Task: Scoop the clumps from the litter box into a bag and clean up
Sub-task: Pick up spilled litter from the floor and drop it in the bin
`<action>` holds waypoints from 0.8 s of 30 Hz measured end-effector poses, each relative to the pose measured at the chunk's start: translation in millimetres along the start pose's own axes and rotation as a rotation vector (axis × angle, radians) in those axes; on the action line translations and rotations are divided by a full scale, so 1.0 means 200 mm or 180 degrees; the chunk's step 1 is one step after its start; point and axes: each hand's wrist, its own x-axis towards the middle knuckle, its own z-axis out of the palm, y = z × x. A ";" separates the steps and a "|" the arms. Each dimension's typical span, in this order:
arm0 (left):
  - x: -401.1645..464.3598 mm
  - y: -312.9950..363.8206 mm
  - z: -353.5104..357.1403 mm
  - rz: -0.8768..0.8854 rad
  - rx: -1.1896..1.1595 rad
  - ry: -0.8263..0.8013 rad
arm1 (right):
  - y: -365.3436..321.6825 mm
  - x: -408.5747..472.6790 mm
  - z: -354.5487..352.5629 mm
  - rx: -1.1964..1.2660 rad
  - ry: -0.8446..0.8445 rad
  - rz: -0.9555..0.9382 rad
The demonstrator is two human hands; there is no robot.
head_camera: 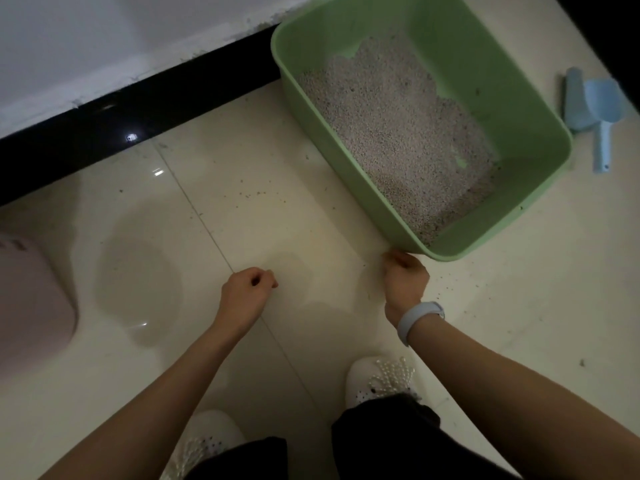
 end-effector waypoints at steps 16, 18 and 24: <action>-0.01 -0.05 -0.05 -0.0116 -0.0061 -0.0036 | 0.01 -0.01 0.10 -0.0468 0.0299 -0.0323; 0.00 -0.05 -0.05 -0.0131 -0.0093 -0.0064 | 0.01 -0.02 0.10 -0.0629 0.0192 -0.0369; -0.02 -0.04 -0.06 -0.0238 -0.0332 -0.0051 | -0.02 -0.11 0.07 -0.1041 -0.0528 -0.0668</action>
